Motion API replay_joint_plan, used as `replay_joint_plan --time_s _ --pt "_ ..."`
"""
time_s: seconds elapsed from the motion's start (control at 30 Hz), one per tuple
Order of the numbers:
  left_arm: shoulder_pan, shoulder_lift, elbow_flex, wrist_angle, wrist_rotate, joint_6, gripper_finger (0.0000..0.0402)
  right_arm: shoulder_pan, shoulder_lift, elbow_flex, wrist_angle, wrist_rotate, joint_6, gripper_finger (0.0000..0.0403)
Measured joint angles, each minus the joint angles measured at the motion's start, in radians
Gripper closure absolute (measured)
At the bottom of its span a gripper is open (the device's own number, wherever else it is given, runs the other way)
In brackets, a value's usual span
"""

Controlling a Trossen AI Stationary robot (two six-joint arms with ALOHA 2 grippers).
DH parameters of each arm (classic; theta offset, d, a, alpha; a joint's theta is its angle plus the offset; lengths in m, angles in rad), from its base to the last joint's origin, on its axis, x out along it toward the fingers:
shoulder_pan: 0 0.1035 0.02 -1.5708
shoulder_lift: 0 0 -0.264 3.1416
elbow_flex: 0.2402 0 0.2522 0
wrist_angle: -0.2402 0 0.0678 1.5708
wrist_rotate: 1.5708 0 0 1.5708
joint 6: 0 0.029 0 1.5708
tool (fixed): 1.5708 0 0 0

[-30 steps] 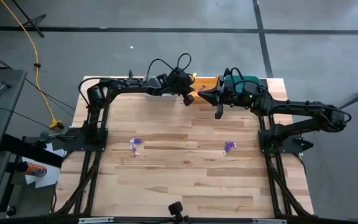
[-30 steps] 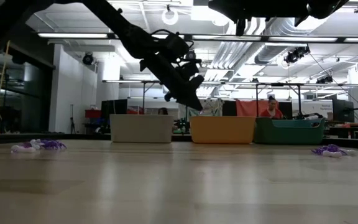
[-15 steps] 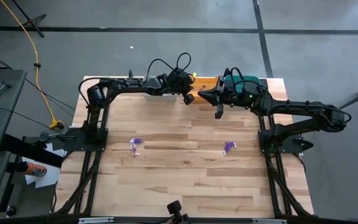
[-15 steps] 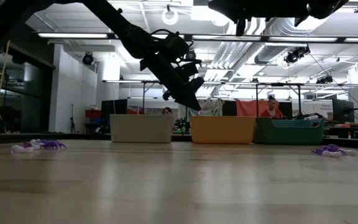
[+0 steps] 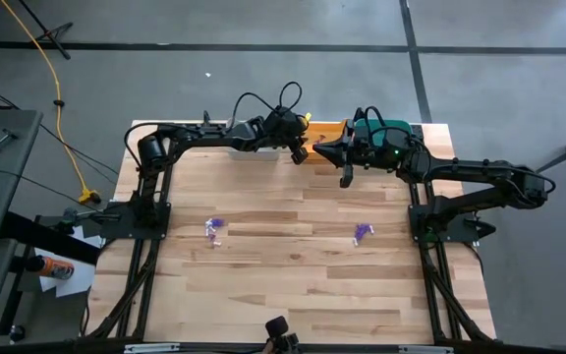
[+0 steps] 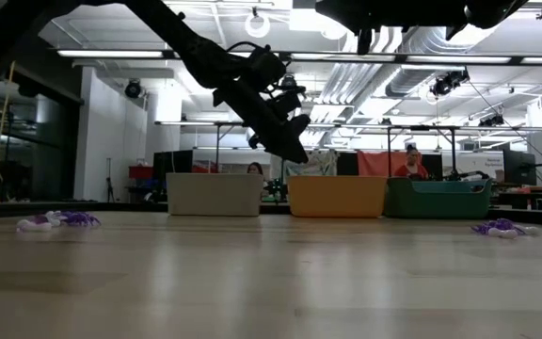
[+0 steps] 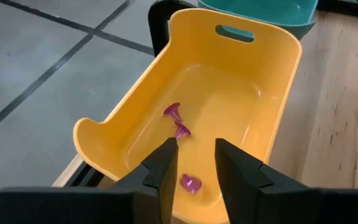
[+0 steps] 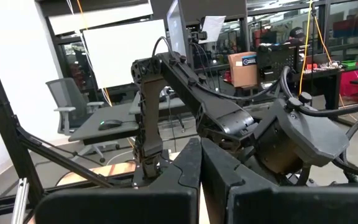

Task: Sort Halloween decoration
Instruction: Put the purple spider toy into the gray bin

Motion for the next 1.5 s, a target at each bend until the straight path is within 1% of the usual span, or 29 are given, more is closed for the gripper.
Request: replay_joint_plan --time_s 0.1,0.23,0.37,0.5,0.57,0.63,0.7,0.8,0.97,1.03,1.1,1.2,1.3,1.5 --pt "0.005 -0.036 0.000 -0.042 0.028 0.003 0.0290 0.000 0.000 0.000 0.000 0.000 0.000 0.0403" --pt "0.023 -0.100 0.000 -0.115 0.117 0.027 0.0296 0.000 0.000 0.000 0.000 0.000 -0.007 0.0403" --pt "0.035 -0.190 0.000 -0.178 0.191 0.038 0.0331 -0.006 0.000 0.000 0.000 0.000 -0.016 0.0403" --pt "0.029 -0.291 0.000 -0.256 0.292 0.076 0.0389 -0.009 0.000 0.000 0.000 0.006 -0.069 0.0403" --pt "0.017 -0.341 0.000 -0.285 0.338 0.077 0.0395 -0.009 0.000 0.000 0.000 0.021 -0.085 0.0403" --pt "0.004 -0.400 -0.027 -0.303 0.356 0.079 0.0397 -0.009 0.000 0.000 -0.001 0.042 -0.086 0.0403" --pt "-0.011 -0.467 -0.093 -0.270 0.373 0.070 0.0400 -0.014 0.000 0.000 -0.003 0.044 -0.086 0.0403" --pt "-0.035 -0.583 -0.240 -0.175 0.375 0.007 0.0401 -0.014 0.000 0.000 -0.008 0.042 -0.084 0.0403" --pt "-0.080 -0.781 -0.519 0.104 0.375 -0.109 0.0401 -0.014 0.000 0.000 -0.009 0.033 -0.083 0.0403" --pt "-0.092 -0.849 -0.609 0.209 0.375 -0.157 0.0401 -0.014 0.000 0.000 -0.009 0.024 -0.067 0.0403" --pt "-0.098 -0.911 -0.676 0.279 0.369 -0.203 0.0401 -0.013 0.000 0.000 -0.009 0.008 -0.049 0.0403" --pt "-0.100 -0.987 -0.734 0.315 0.353 -0.246 0.0401 -0.013 0.000 0.000 -0.010 -0.026 -0.044 0.0403" --pt "-0.100 -1.040 -0.753 0.311 0.347 -0.242 0.0401 -0.013 0.000 0.000 -0.009 -0.027 -0.044 0.0403" --pt "-0.100 -1.075 -0.753 0.310 0.325 -0.238 0.0401 -0.013 0.000 0.000 -0.009 -0.027 -0.051 0.0403"
